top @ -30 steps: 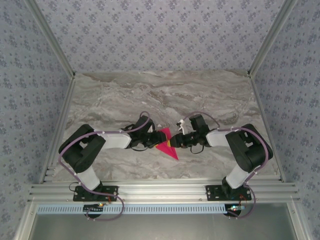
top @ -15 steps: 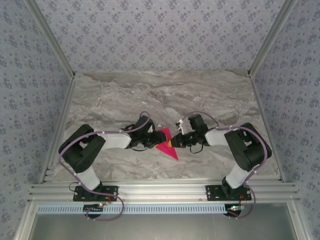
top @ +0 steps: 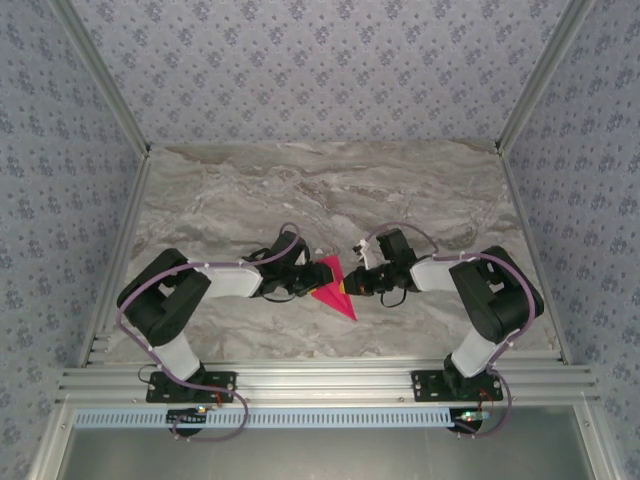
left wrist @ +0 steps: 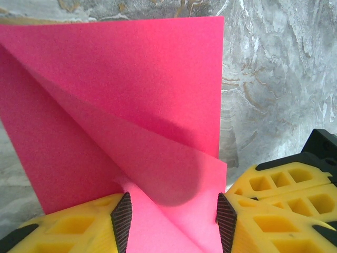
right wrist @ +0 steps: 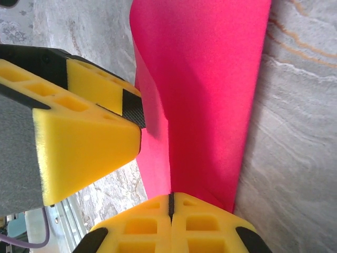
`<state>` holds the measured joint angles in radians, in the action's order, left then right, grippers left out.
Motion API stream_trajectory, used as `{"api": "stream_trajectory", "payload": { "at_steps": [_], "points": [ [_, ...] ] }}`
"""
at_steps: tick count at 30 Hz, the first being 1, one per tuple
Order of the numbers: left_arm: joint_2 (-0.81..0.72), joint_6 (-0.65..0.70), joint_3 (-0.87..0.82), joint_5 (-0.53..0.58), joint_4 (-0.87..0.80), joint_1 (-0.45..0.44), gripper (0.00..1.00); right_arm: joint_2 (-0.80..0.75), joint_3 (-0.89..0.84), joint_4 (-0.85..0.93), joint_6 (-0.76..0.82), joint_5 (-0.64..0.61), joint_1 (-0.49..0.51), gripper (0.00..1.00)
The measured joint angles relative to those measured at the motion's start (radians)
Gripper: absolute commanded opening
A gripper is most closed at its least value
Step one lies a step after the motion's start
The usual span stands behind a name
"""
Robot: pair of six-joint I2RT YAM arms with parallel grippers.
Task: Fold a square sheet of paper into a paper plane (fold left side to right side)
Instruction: Fourth fold the wing at the center of the table.
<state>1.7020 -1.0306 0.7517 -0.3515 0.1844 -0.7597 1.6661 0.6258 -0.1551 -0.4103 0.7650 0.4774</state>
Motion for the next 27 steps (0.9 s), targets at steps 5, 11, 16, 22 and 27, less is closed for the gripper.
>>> {"api": "stream_trajectory", "payload": {
  "at_steps": [5,11,16,22,27],
  "points": [
    [0.0,0.0,0.0,0.0,0.0,0.0,0.49,-0.003,0.0,0.006,0.0,-0.012,-0.003,0.0],
    [0.0,0.0,-0.001,0.0,0.0,0.0,0.49,-0.003,0.0,0.011,0.0,-0.029,-0.004,0.0],
    [0.0,0.0,-0.001,0.0,0.0,0.0,0.49,-0.003,0.0,0.019,0.0,-0.044,-0.004,0.0],
    [0.0,0.0,-0.001,0.0,0.0,0.0,0.49,-0.003,0.0,0.028,0.008,-0.055,-0.005,0.0],
    [0.0,0.0,-0.001,0.0,0.0,0.0,0.49,-0.003,0.0,0.037,0.012,-0.064,-0.005,0.0]
  ]
}}
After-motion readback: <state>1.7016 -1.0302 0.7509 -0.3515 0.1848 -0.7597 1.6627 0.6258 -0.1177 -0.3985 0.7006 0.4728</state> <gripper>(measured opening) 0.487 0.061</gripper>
